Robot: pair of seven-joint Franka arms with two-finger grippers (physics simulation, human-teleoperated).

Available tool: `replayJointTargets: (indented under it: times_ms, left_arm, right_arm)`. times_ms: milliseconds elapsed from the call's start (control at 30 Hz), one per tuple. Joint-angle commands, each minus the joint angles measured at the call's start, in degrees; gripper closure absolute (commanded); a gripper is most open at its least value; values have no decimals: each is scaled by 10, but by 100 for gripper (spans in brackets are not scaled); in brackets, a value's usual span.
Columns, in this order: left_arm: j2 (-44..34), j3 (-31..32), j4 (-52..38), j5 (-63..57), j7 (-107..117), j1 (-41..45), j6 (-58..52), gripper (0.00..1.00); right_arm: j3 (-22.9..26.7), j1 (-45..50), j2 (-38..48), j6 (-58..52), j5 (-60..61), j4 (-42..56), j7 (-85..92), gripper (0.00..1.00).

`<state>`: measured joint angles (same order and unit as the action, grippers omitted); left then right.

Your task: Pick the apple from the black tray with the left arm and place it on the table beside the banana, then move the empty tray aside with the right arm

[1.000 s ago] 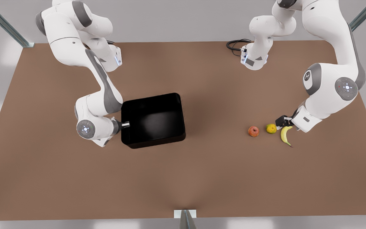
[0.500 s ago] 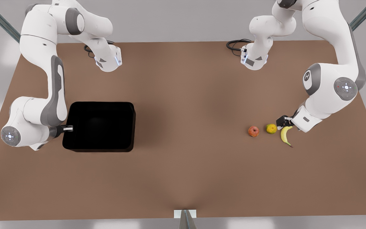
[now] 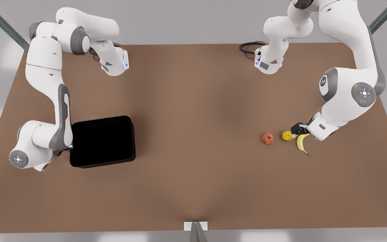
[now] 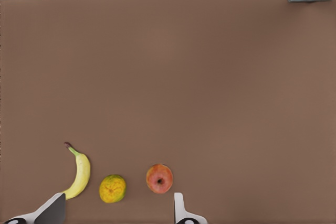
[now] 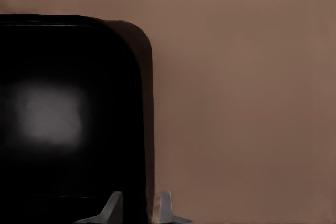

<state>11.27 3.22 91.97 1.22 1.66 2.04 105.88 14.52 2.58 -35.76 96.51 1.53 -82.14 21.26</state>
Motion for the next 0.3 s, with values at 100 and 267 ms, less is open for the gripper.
replayJointTargets:
  times_ms: [100, 267]
  left_arm:
    - [6, -1, -21, -1, -3, 0, 1, 0]
    - [7, -1, -22, -3, -2, 2, 1, 0]
  right_arm:
    - [-25, 4, 139, -115, 47, 58, 70, 0]
    - [-188, 6, 162, -174, -13, 149, -115, 0]
